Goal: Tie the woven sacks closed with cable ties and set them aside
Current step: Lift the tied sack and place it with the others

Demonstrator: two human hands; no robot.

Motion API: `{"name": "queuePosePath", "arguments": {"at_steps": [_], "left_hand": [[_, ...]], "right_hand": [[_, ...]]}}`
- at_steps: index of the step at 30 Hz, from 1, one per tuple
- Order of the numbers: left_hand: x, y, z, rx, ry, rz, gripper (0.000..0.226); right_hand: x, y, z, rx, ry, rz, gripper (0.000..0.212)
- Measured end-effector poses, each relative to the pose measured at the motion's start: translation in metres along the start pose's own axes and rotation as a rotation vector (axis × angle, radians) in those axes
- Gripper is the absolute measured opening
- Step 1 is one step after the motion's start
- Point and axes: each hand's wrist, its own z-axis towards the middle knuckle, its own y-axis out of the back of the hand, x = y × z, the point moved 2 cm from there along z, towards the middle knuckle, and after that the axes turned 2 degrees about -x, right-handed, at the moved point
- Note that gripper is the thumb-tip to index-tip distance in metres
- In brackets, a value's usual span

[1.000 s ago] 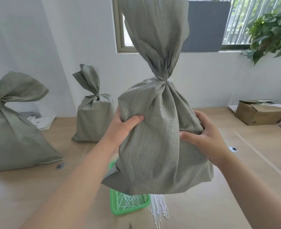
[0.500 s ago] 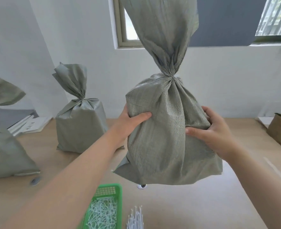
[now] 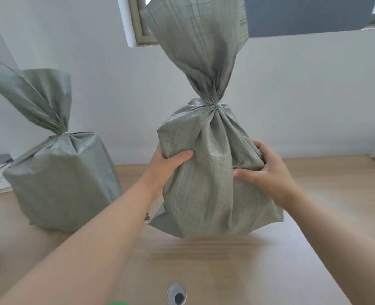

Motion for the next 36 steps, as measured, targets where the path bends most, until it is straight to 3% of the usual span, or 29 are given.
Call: {"name": "queuePosePath", "arguments": {"at_steps": [6,15,19,26,32,36], "left_hand": [[0.045,0.012,0.029,-0.077,-0.008,0.007,0.048],[0.090,0.028,0.038,-0.132,0.002,0.180,0.052],[0.098,0.035,0.040,-0.106,0.043,0.229,0.050],[0.102,0.043,0.039,-0.098,0.051,0.330,0.060],[0.104,0.050,0.040,-0.173,0.050,0.369,0.096],[0.104,0.053,0.034,-0.178,0.042,0.362,0.100]], "right_hand": [[-0.052,-0.008,0.032,0.024,-0.018,-0.038,0.080],[-0.106,-0.016,0.035,0.029,-0.075,-0.179,0.059],[-0.113,-0.016,0.034,0.023,-0.082,-0.252,0.066],[-0.104,-0.014,0.030,-0.005,-0.093,-0.348,0.074],[-0.095,-0.010,0.028,0.002,-0.090,-0.360,0.075],[-0.093,-0.010,0.026,0.000,-0.087,-0.392,0.074]]}}
